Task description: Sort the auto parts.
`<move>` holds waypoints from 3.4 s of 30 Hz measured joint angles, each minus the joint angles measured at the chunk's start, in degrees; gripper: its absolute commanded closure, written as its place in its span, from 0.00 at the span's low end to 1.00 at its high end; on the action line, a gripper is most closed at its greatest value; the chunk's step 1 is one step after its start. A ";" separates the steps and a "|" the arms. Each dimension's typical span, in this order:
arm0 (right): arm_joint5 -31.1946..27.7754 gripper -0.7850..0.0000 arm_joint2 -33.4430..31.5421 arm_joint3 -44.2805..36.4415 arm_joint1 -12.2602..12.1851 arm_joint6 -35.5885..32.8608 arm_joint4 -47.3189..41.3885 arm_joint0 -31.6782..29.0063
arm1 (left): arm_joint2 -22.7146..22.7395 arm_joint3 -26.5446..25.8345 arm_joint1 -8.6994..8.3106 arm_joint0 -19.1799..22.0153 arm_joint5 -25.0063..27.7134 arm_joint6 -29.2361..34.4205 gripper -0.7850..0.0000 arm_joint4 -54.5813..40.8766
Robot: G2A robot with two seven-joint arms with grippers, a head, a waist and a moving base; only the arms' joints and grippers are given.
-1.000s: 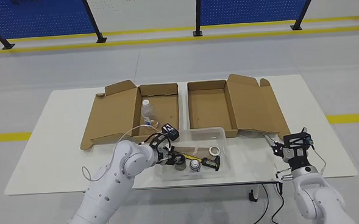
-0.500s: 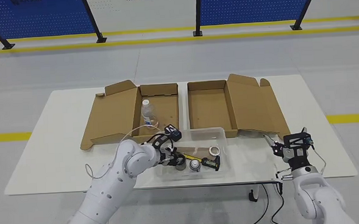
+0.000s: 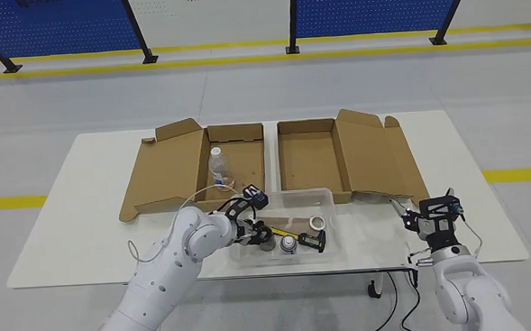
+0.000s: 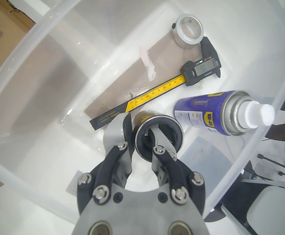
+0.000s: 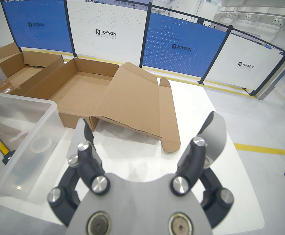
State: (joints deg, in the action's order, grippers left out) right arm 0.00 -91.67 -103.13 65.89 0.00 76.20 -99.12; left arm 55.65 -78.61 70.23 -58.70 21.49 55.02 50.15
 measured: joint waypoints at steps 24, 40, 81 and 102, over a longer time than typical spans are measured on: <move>0.00 0.00 0.00 0.00 0.00 0.00 0.00 0.00 | 3.31 -8.08 -1.51 -2.89 -0.80 -2.04 1.00 0.37; 0.00 0.00 0.00 0.00 0.00 0.00 0.00 0.00 | 5.65 -13.78 -2.42 -4.26 -0.77 -3.75 1.00 0.23; 0.00 0.00 0.00 0.00 0.00 0.00 0.00 0.00 | 15.10 -19.50 -4.84 -6.27 -5.18 -5.03 1.00 1.36; 0.00 0.00 0.00 0.00 0.00 0.00 0.00 0.00 | 19.48 -17.59 -5.90 -7.83 -11.36 -5.64 1.00 7.81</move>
State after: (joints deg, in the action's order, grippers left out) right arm 0.00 -91.67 -103.13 65.89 0.00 76.20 -99.12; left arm 75.13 -96.19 64.33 -66.54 10.13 49.38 57.95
